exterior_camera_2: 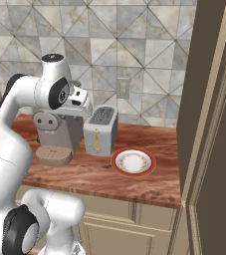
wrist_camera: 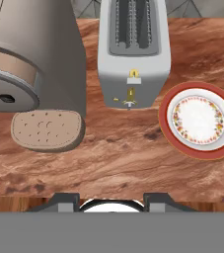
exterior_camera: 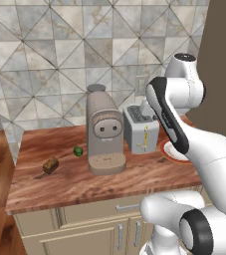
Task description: Pick the avocado and bread from the counter and place them on the plate. Then pick the jam from the cabinet and place it next to the plate. Lastly close the cabinet door.
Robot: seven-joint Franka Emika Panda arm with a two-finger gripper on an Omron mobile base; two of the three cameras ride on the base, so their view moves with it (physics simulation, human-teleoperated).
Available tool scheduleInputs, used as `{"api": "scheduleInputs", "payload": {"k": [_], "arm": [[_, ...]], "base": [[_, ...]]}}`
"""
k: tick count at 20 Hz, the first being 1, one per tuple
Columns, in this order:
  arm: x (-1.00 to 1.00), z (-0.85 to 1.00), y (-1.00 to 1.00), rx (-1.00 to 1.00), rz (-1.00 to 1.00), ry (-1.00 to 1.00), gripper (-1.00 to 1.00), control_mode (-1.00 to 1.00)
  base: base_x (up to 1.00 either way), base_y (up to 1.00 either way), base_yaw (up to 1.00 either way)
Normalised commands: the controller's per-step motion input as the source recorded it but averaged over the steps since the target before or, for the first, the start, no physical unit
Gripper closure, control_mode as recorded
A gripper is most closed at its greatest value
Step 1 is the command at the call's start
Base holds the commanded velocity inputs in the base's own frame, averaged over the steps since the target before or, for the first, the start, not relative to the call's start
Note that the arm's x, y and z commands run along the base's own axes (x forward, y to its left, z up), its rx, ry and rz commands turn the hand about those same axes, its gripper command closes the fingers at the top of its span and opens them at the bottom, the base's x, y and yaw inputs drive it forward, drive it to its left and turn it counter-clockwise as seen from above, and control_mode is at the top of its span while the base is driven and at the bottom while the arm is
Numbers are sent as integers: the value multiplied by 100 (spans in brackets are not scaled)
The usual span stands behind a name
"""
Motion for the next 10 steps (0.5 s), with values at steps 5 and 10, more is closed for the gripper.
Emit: {"api": "scheduleInputs", "payload": {"k": [5,10], "arm": [[-7,0,0,0,0,0,-100,-100],[-24,0,14,0,0,0,-100,-100]], "base": [[0,0,0],[0,0,0]]}}
